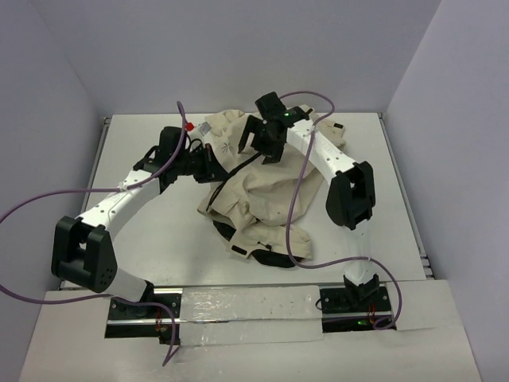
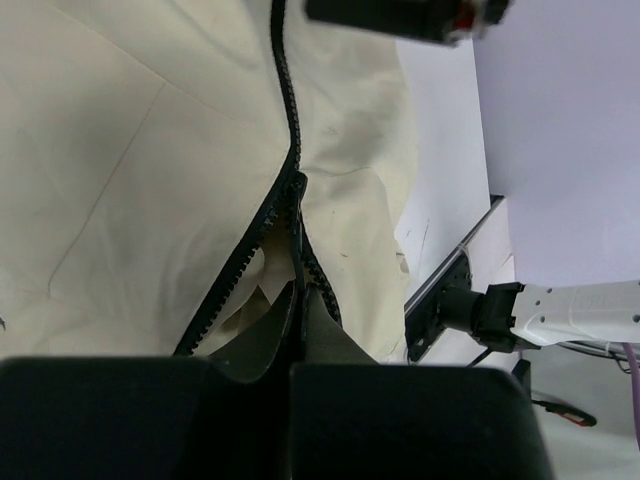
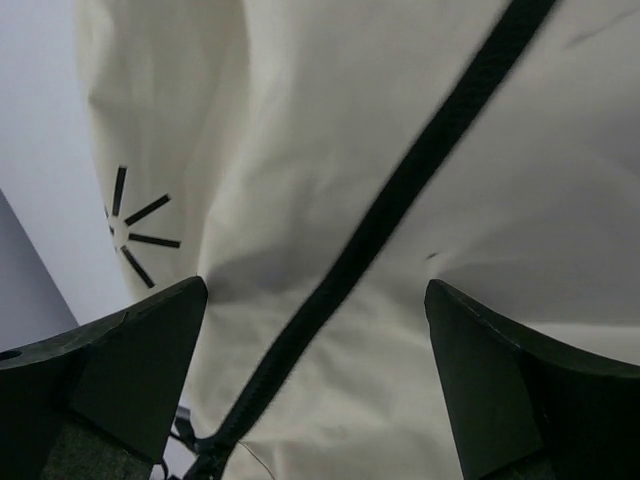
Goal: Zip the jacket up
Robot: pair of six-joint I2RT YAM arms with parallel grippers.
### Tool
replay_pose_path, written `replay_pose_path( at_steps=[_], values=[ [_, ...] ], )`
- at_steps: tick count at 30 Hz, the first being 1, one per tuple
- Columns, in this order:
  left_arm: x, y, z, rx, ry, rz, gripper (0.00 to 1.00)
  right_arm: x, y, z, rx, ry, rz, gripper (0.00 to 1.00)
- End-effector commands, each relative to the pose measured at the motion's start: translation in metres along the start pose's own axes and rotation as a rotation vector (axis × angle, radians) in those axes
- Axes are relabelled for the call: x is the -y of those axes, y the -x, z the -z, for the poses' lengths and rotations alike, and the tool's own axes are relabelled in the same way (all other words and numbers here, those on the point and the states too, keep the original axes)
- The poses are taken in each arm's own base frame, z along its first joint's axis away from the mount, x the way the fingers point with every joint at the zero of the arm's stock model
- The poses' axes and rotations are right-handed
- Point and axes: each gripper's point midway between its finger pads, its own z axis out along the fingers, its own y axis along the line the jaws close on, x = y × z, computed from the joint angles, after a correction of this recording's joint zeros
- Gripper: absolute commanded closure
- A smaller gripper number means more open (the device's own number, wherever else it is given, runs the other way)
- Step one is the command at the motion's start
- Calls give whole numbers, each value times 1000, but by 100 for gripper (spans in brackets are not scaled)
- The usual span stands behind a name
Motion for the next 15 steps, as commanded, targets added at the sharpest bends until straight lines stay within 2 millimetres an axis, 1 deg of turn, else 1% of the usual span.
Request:
replay_pose_path(
  at_steps=[1,3,4,6,8,9,10,11,15],
  values=[
    [32,16,17,50,-61,-110,100,-28,-6,-11,-28,77,-30,3],
    [37,15,19,53,-81,-122,100,-29,-7,-20,-38,81,-48,5],
    [40,15,20,57,-91,-127,100,-29,-8,-25,-48,81,-53,10],
    [43,16,23,64,-100,-136,100,-27,-12,-32,-56,82,-63,30],
    [44,17,24,68,-98,-138,100,-29,-10,-31,-35,99,-77,74],
    [43,17,24,69,-93,-137,100,-29,-6,-30,-20,99,-81,90],
    [42,16,24,68,-90,-135,100,-29,-2,-28,-2,95,-84,100],
    [42,15,24,68,-89,-134,100,-31,0,-24,8,102,-82,100],
    [34,9,23,65,-66,-119,100,-42,28,4,108,136,-54,100]
  ],
)
